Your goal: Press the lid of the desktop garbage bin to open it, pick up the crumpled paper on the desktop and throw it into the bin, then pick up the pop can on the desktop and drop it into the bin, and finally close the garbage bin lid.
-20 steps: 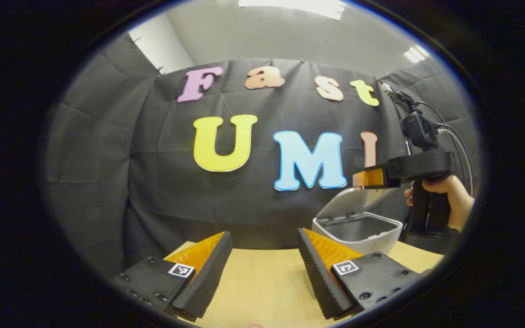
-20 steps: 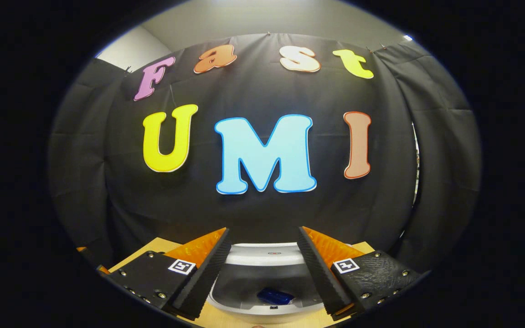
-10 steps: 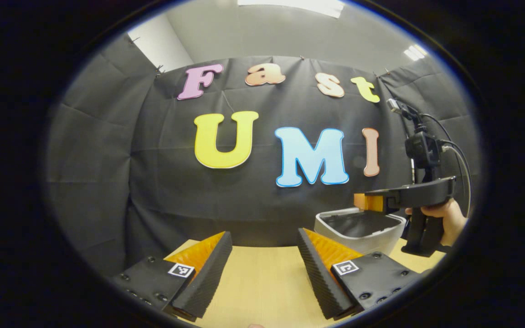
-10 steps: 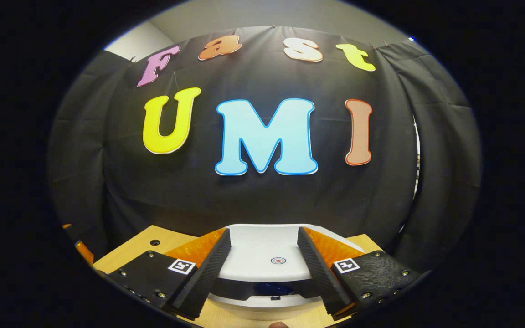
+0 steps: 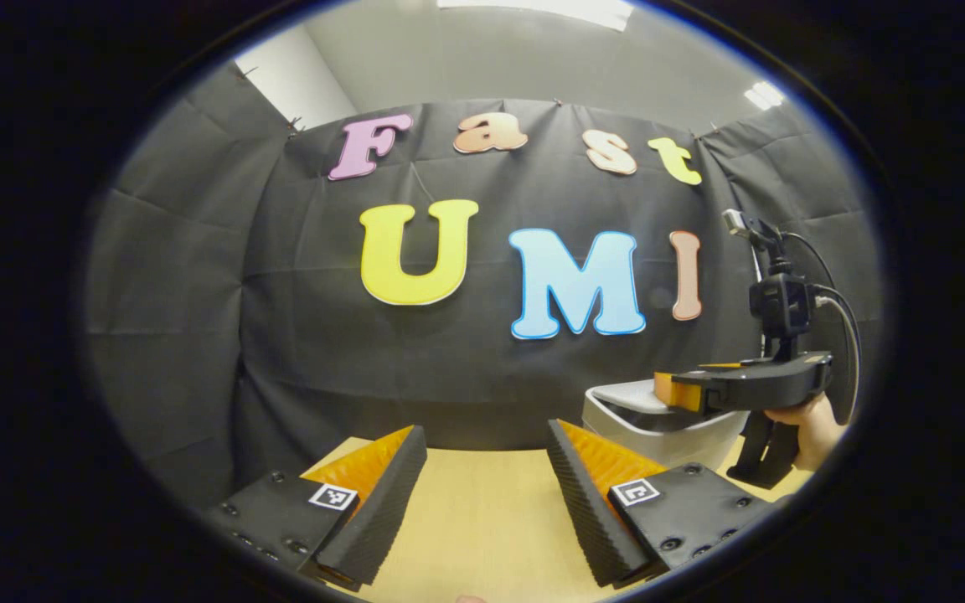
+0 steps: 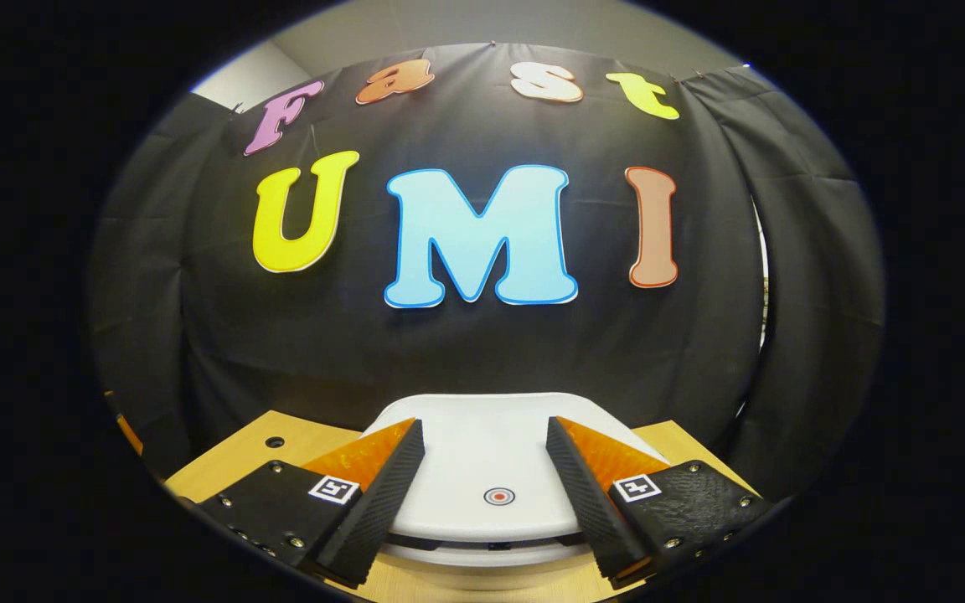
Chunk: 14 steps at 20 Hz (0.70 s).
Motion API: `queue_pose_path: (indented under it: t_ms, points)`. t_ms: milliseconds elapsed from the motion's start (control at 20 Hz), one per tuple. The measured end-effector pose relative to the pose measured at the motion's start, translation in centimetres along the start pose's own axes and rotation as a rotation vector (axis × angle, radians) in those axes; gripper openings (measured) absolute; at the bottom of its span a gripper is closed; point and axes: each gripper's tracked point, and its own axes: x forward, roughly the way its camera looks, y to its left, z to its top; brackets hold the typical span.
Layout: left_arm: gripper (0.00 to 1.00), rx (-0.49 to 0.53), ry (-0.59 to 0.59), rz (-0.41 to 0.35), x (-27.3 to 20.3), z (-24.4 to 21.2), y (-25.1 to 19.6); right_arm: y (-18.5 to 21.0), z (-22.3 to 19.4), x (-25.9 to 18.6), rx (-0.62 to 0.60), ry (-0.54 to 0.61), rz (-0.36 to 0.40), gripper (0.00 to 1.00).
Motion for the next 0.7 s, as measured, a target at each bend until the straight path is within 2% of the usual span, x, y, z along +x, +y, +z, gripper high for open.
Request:
queue_pose_path:
  t_ms: [450, 700]
  points:
    - [0.96, 0.006, 0.004, -0.007, 0.5, 0.3, -0.7, -0.1, -1.5, 0.6, -0.032, 0.004, -0.003, 0.95]
    - [0.96, -0.005, 0.011, -0.006, 0.5, 0.0, -0.7, -0.1, -1.6, 0.5, -0.013, -0.061, 0.022, 0.95]
